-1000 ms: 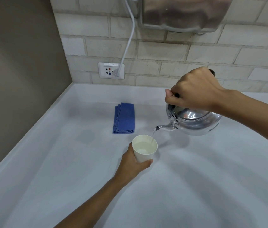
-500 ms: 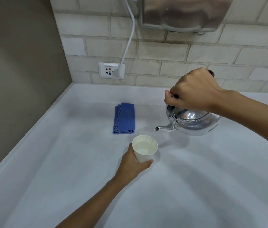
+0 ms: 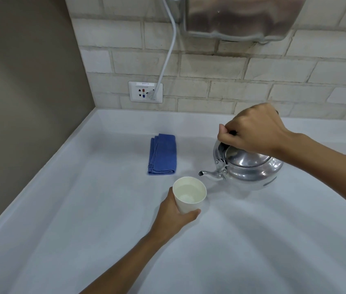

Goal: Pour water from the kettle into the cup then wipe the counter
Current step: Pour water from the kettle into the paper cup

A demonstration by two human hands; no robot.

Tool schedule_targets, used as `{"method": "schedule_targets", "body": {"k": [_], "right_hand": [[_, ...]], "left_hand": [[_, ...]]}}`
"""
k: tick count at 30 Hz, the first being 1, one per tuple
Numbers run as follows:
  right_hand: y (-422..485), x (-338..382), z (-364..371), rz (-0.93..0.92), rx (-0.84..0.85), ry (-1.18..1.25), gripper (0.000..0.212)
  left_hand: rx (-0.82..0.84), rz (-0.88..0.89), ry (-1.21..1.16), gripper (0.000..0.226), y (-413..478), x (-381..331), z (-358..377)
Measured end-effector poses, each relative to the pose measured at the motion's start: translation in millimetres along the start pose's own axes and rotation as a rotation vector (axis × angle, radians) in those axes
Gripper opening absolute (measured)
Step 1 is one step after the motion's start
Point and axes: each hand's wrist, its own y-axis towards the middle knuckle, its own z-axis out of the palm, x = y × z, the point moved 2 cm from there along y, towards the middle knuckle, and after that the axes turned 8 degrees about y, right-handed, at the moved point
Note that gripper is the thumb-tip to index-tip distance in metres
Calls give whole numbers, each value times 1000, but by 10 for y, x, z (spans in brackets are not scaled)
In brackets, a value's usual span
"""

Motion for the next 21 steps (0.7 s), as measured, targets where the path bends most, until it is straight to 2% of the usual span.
{"method": "schedule_targets", "body": {"k": [5,14,21], "right_hand": [[-96,-196,197,199,6,132,53],[140,-686,697,603,54,331,47],[346,-875,1094,764,98,418,49]], "left_hand": [[2,-4,-4,63,-3,-13,2],[10,-3,-12,61,-6,-11,2],[14,-5,-10,61,-5,-17,-9]]}}
